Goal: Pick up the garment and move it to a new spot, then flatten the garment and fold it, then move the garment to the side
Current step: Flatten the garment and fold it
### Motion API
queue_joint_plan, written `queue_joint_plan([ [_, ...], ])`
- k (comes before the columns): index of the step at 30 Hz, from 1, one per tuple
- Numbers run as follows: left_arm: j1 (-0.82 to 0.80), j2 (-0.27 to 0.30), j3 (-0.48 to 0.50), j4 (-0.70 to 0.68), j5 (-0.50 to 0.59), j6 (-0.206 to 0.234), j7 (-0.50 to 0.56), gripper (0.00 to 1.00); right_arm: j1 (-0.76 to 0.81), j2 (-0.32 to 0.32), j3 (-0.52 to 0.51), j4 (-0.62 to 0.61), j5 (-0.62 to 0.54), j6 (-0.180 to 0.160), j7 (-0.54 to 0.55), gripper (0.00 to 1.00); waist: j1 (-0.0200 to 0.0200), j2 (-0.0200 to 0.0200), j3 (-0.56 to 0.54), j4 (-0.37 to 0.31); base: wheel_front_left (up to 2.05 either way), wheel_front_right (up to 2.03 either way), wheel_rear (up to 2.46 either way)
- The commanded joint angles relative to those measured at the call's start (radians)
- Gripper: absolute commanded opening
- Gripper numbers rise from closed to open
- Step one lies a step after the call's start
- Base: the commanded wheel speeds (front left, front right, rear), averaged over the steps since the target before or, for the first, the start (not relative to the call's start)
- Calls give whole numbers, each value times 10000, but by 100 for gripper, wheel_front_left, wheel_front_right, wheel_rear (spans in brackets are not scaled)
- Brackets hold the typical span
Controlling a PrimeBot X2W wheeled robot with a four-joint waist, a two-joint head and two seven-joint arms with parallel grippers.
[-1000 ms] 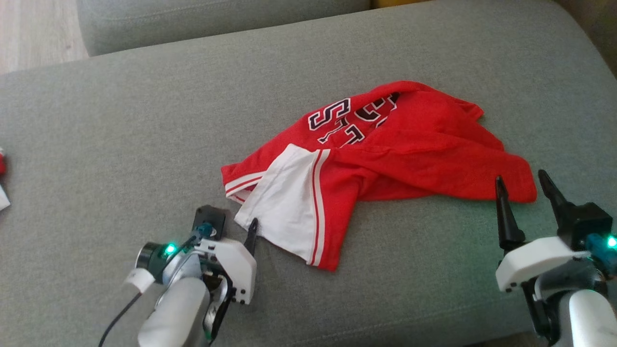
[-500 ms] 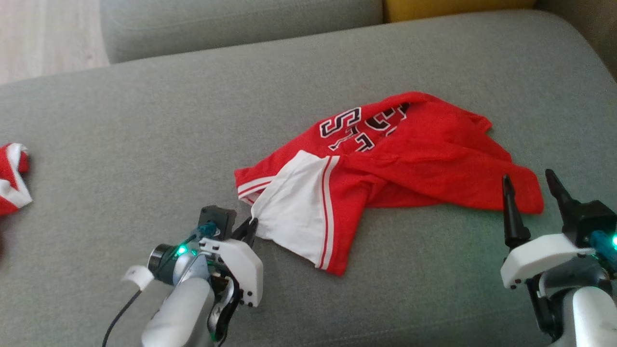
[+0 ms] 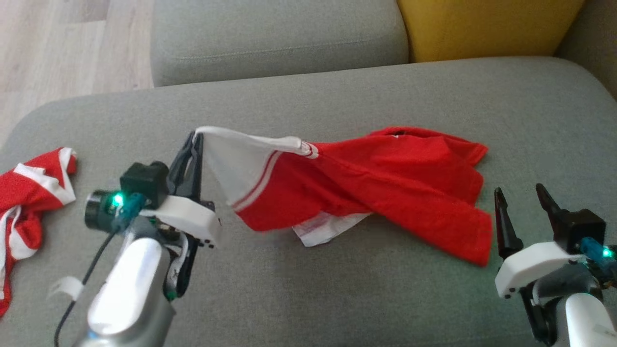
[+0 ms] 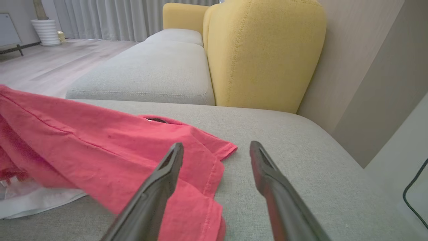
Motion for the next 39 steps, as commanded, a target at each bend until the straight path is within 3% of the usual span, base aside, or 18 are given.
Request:
queue_joint_plan([
  [1, -526, 378, 369, -575, 110, -9, -155, 0, -238, -57, 251, -281, 105, 65, -133, 100, 0, 0, -55, 59, 0, 0, 0],
  [8, 666, 1033, -265, -1596, 532, -244, 110, 0, 78, -57, 155, 114, 319, 65, -56, 100, 0, 0, -118, 143, 0, 0, 0],
  [14, 1748, 1573, -867, -1274, 1082, -124, 637, 0, 180, -57, 224, 449, 387, 65, 147, 100, 0, 0, -54, 184, 0, 0, 0],
  [22, 2139, 1453, -1039, -706, 943, -24, 707, 0, -67, -57, -8, 712, 583, 65, 388, 100, 0, 0, 97, 320, 0, 0, 0],
  [23, 2107, 1402, -967, -672, 904, 78, 652, 100, -132, -57, -63, 750, 688, 65, 443, 100, 0, 0, 146, 346, 0, 0, 0],
  [28, 1831, 1136, -611, -678, 639, 426, 292, 100, -573, -57, -366, 1109, 1404, 65, 776, 100, 0, 0, 443, 462, 0, 0, 0],
  [33, 1574, 867, -501, -744, 423, 496, -31, 100, -1326, -57, -476, 2283, 3515, 65, 1459, 100, 0, 0, 878, 585, 0, 0, 0],
  [39, 1446, 711, -568, -782, 365, 496, -196, 100, -1907, -56, -273, 3146, 3981, 65, 1777, 100, 0, 0, 1224, 680, 0, 0, 0],
])
